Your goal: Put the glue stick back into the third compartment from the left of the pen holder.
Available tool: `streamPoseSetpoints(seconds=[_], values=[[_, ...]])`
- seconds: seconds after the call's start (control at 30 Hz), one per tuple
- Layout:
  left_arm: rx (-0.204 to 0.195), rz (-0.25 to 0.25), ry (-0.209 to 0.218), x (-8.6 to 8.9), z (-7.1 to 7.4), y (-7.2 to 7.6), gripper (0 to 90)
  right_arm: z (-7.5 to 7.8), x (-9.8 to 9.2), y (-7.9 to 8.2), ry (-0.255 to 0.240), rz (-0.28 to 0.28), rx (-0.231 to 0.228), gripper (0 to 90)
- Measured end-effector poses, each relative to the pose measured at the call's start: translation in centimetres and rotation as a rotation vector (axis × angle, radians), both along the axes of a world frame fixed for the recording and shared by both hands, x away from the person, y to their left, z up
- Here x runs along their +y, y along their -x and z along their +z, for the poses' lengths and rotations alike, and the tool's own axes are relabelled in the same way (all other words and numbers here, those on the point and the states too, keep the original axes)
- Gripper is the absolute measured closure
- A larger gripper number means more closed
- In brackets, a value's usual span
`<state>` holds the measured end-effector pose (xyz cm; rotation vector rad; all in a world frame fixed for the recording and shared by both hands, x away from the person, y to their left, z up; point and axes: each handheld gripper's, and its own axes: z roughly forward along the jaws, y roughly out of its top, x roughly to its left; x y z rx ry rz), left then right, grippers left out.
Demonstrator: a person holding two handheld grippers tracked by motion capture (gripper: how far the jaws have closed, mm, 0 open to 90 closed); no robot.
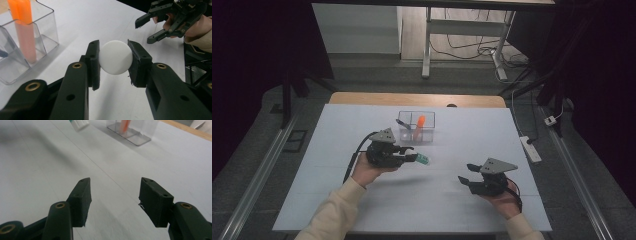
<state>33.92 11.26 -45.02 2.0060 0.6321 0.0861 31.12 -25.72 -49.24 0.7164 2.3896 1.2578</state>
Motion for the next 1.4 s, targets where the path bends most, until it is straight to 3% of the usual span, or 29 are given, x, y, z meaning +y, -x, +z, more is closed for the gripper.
streamPoseSetpoints(seconds=[0.43,0.63,1.4], values=[[-0.021,0.017,0.014,0.0,0.8,-0.3,64.5,-0.3,-3.3,0.9,-0.005,-0.056,0.000,41.9],[-0.029,0.034,0.034,0.2,1.7,-1.1,64.5,-0.5,-3.3,0.7,0.018,-0.058,-0.005,41.6],[-0.082,0.066,0.009,-0.5,5.2,-3.1,64.5,-0.8,-3.4,0.6,0.036,-0.059,0.001,40.6]])
